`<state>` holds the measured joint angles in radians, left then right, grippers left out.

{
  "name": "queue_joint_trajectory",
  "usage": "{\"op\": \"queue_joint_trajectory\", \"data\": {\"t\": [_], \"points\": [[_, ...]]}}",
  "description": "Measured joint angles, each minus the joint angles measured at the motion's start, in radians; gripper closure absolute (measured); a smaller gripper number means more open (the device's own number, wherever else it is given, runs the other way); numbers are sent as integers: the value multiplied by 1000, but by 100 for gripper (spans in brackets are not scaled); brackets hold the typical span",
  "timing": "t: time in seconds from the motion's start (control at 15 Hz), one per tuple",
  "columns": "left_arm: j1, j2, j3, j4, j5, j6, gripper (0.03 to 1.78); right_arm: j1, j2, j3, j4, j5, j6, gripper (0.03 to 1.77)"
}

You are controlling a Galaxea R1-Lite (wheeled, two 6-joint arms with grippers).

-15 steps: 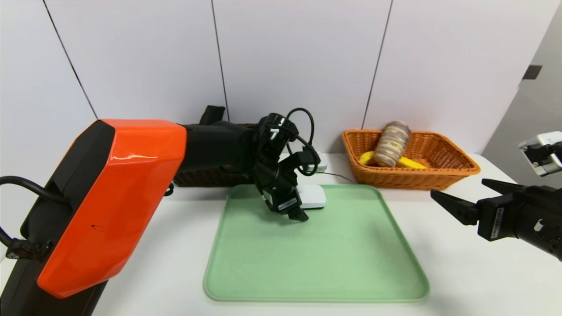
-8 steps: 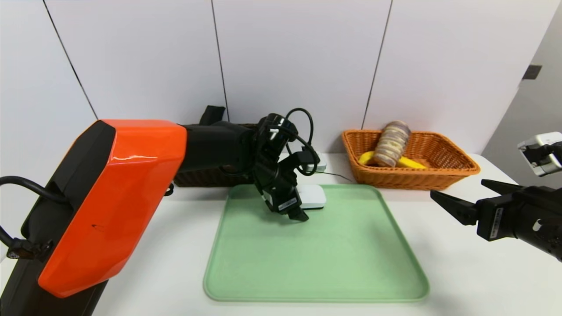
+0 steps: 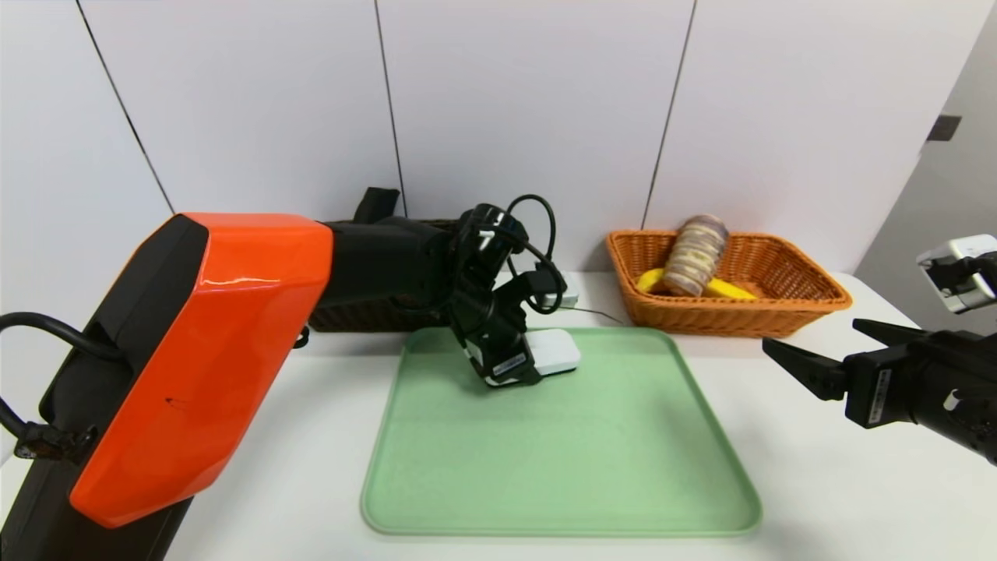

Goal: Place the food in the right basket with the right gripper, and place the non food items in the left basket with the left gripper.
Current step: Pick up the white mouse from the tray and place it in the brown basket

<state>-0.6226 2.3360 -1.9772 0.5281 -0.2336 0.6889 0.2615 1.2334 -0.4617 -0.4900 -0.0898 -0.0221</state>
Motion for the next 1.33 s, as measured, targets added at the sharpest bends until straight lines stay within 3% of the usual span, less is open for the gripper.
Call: {"op": "queue_joint_trajectory", "data": {"t": [0.6,1.13,1.33], "points": [[1,-28,2,-8,1,-8,82,0,10,-1,-1,5,1,9],[-2,-174,1,-37,-37,-181,83,19,29,-9,-3,6,-2,9],[-2,-228,1,-69,-5,-245,83,19,30,-7,-2,5,-5,9]]}}
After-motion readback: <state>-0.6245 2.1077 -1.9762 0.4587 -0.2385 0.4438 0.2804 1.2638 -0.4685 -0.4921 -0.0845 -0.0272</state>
